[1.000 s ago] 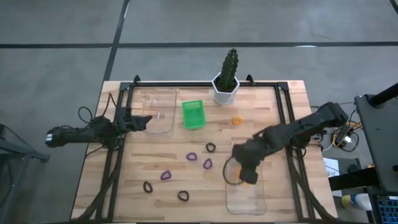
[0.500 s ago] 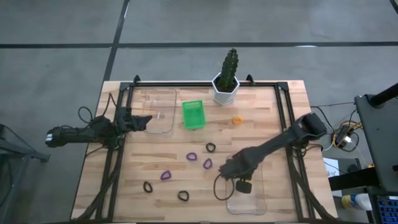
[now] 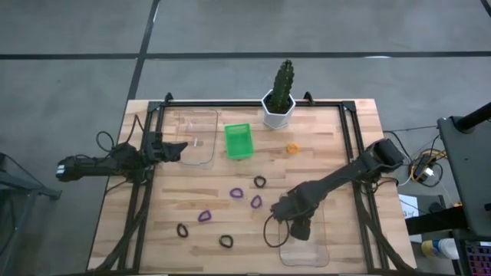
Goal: Sort spring keychains
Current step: Put the yellow spring keychain into the bottom transparent bin
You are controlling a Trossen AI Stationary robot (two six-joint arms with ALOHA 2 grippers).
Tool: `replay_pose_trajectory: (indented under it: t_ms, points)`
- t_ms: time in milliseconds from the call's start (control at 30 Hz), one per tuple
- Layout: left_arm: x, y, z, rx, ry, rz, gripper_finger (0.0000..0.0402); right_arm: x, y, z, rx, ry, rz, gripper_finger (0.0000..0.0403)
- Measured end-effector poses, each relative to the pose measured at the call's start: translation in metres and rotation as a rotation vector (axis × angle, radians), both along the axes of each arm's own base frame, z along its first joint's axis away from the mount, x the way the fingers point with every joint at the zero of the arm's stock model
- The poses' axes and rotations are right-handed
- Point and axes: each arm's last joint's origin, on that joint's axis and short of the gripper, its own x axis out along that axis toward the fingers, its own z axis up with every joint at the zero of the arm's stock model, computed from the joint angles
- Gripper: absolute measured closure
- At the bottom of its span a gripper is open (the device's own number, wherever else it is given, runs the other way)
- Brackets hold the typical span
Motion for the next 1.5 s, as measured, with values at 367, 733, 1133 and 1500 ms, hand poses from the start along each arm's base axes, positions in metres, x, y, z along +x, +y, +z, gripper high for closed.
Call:
replay_pose_trajectory:
  t_ms: [367, 733, 1133, 1500]
  points:
    - [0.0, 0.0, 0.0, 0.0, -0.003, 0.0, 0.04, -0.011, -0.019, 0.059, 0.073, -0.191, -0.046, 0.0212]
    - [0.0, 0.0, 0.0, -0.004, -0.003, -0.001, 0.04, -0.017, -0.092, 0.101, -0.196, -0.44, -0.29, 0.0223]
    - [0.0, 0.0, 0.0, -0.012, -0.006, -0.003, 0.04, -0.01, -0.187, 0.085, -0.284, -0.348, -0.587, 0.0225]
    - [0.0, 0.0, 0.0, -0.022, -0.008, -0.006, 0.04, 0.007, -0.237, 0.026, -0.311, -0.142, -0.488, 0.0225]
